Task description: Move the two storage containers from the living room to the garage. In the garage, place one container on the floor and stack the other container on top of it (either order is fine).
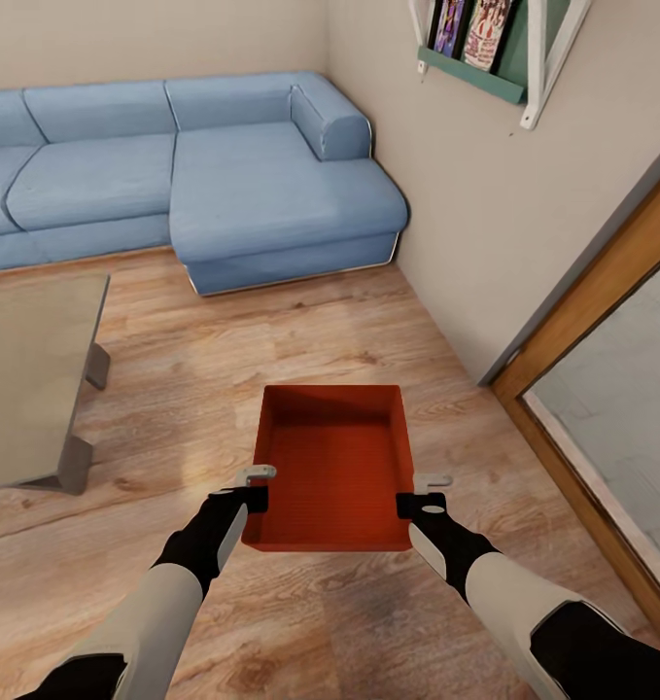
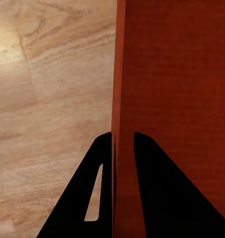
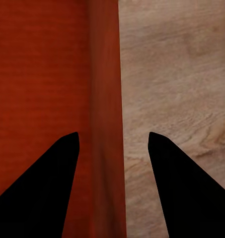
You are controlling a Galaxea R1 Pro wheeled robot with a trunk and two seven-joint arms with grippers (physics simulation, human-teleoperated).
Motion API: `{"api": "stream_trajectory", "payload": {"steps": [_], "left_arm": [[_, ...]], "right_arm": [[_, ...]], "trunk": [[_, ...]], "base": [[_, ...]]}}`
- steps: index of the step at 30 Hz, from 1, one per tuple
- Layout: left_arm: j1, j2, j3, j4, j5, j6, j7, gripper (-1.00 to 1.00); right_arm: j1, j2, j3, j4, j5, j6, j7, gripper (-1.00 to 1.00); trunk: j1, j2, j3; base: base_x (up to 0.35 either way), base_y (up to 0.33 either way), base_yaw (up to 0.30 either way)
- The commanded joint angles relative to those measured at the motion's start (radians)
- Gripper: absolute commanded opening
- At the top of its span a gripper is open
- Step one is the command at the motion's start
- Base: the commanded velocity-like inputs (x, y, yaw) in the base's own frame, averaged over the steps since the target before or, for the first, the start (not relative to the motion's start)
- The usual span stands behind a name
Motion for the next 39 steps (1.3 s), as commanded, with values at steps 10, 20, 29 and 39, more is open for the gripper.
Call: {"api": "stream_trajectory", "payload": {"steps": [10, 20, 29, 39], "left_arm": [[-0.001, 0.008, 0.005, -0.009, -0.025, 0.007, 0.003, -1.0], [-0.001, 0.008, 0.006, -0.009, -0.025, 0.007, 0.003, -1.0], [-0.001, 0.008, 0.006, -0.009, -0.025, 0.007, 0.003, -1.0], [-0.001, 0.008, 0.006, -0.009, -0.023, 0.007, 0.003, -1.0]], "right_arm": [[0.0, -0.001, 0.032, 0.009, -0.021, 0.007, -0.007, -1.0], [0.0, -0.001, 0.033, 0.009, -0.021, 0.009, -0.012, -1.0], [0.0, -0.001, 0.032, 0.009, -0.021, 0.009, -0.013, -1.0], [0.0, -0.001, 0.033, 0.009, -0.021, 0.009, -0.009, -1.0]], "trunk": [[-0.039, 0.07, 0.031], [-0.077, 0.14, 0.062], [-0.111, 0.203, 0.09], [-0.15, 0.273, 0.122]], "base": [[0.0, 0.0, 0.0], [0.0, 0.0, 0.0], [0.0, 0.0, 0.0], [0.0, 0.0, 0.0]]}}
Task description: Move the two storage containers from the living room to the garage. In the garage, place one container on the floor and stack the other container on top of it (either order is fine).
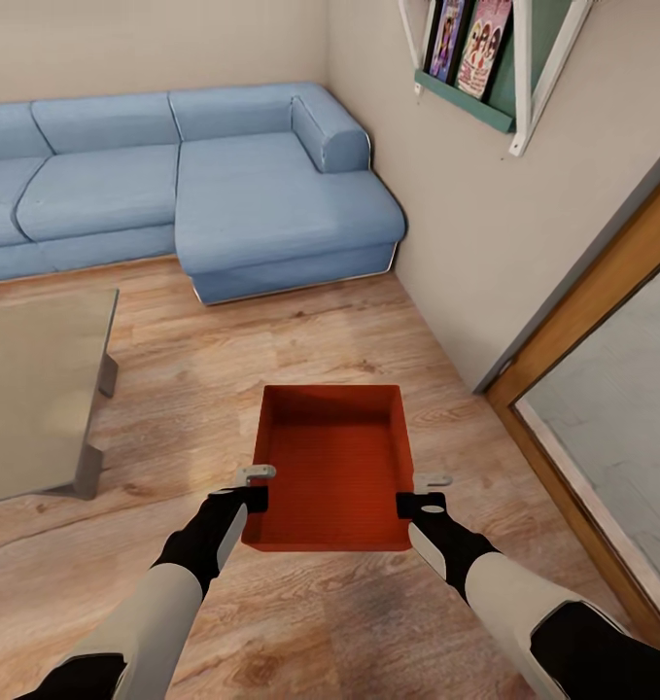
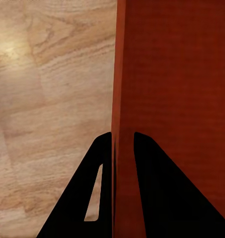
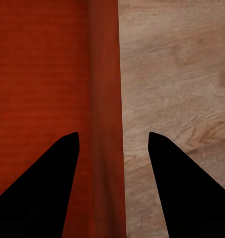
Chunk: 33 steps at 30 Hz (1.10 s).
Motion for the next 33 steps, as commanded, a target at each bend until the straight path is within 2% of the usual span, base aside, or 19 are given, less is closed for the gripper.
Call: {"api": "stream_trajectory", "payload": {"steps": [1, 33], "left_arm": [[-0.001, 0.007, 0.006, -0.01, -0.026, 0.007, 0.003, -1.0], [-0.001, 0.006, 0.006, -0.008, -0.026, 0.007, 0.003, -1.0]], "right_arm": [[0.0, -0.001, 0.029, 0.011, -0.018, 0.007, -0.006, -1.0], [0.0, 0.0, 0.029, 0.011, -0.017, 0.01, -0.013, -1.0]], "trunk": [[-0.004, 0.007, 0.003], [-0.127, 0.231, 0.103]], "base": [[0.0, 0.0, 0.0], [0.0, 0.0, 0.0]]}}
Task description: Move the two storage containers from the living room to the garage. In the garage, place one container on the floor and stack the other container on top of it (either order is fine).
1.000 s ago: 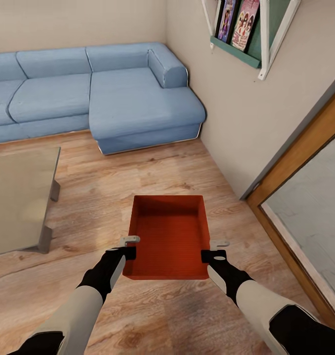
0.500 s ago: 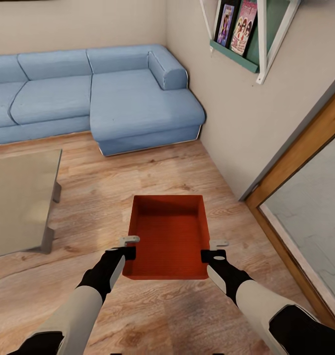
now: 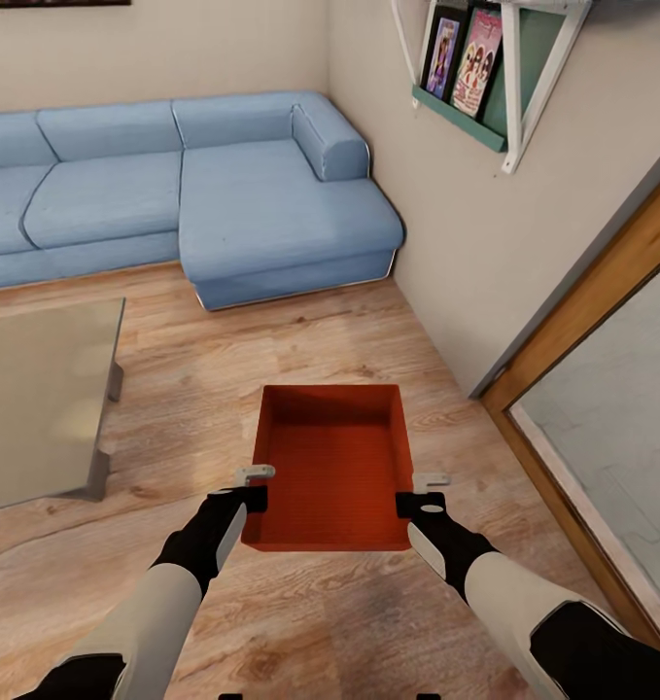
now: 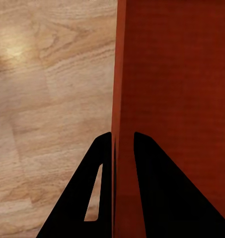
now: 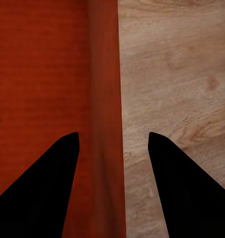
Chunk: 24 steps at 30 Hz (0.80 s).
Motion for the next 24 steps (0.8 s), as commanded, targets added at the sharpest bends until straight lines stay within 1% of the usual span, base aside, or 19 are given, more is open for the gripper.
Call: {"api": "stream_trajectory", "payload": {"steps": [1, 24], "left_arm": [[-0.001, 0.003, 0.009, -0.008, -0.032, 0.008, 0.004, -1.0], [-0.001, 0.002, 0.009, -0.008, -0.032, 0.008, 0.004, -1.0]], "right_arm": [[0.0, -0.001, 0.025, 0.015, -0.015, 0.007, -0.007, -1.0], [0.0, -0.001, 0.025, 0.015, -0.015, 0.005, -0.005, -1.0]], "trunk": [[-0.004, 0.007, 0.003], [-0.092, 0.168, 0.075]], "base": [[0.0, 0.0, 0.0], [0.0, 0.0, 0.0]]}}
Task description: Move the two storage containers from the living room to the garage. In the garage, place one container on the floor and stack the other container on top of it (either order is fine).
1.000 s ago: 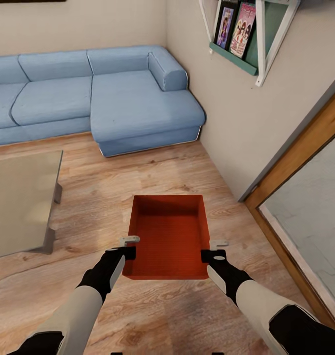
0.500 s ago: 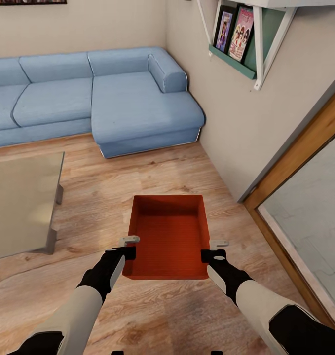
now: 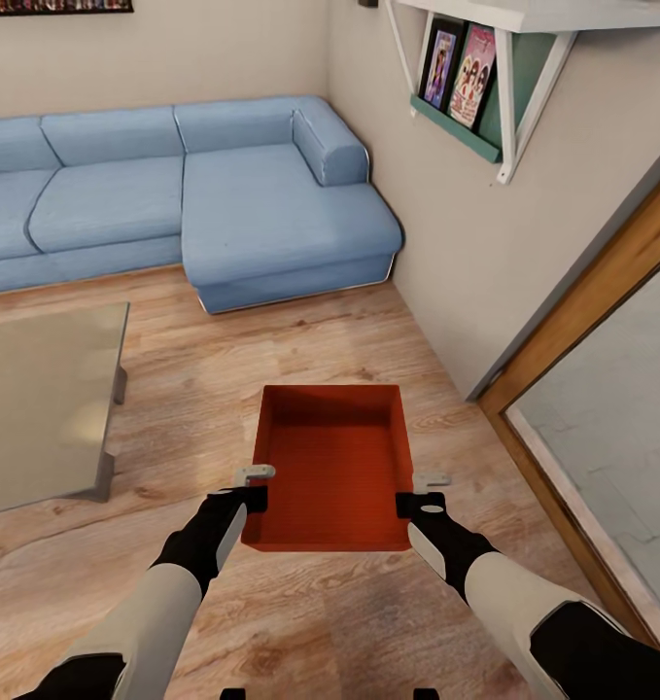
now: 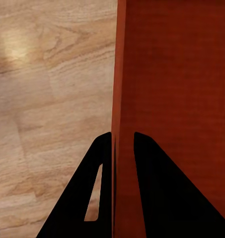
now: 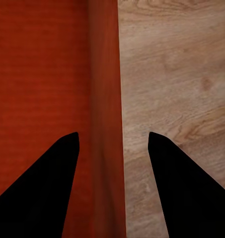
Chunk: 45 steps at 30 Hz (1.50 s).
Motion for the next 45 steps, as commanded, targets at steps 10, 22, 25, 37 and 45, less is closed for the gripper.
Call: {"api": "stream_trajectory", "payload": {"steps": [10, 22, 25, 37, 45], "left_arm": [[-0.001, 0.002, 0.008, -0.009, -0.031, 0.007, 0.006, -1.0], [-0.001, 0.002, 0.007, -0.008, -0.031, 0.008, 0.007, -1.0], [-0.001, 0.002, 0.007, -0.008, -0.031, 0.008, 0.007, -1.0], [-0.001, 0.001, 0.007, -0.008, -0.031, 0.006, 0.007, -1.0], [0.0, 0.001, 0.007, -0.008, -0.031, 0.007, 0.007, -1.0]], "right_arm": [[0.0, -0.001, 0.026, 0.013, -0.013, 0.007, -0.008, -1.0], [0.0, -0.001, 0.027, 0.011, -0.013, 0.003, -0.006, -1.0], [0.0, 0.0, 0.027, 0.011, -0.012, 0.003, -0.005, -1.0], [0.0, 0.002, 0.028, 0.011, -0.011, 0.001, -0.006, -1.0], [0.0, 0.003, 0.029, 0.011, -0.01, 0.001, -0.013, -1.0]], "trunk": [[-0.038, 0.07, 0.031], [-0.084, 0.154, 0.068], [-0.096, 0.175, 0.078], [-0.142, 0.259, 0.115], [-0.173, 0.315, 0.14]], "base": [[0.0, 0.0, 0.0], [0.0, 0.0, 0.0], [0.0, 0.0, 0.0], [0.0, 0.0, 0.0], [0.0, 0.0, 0.0]]}}
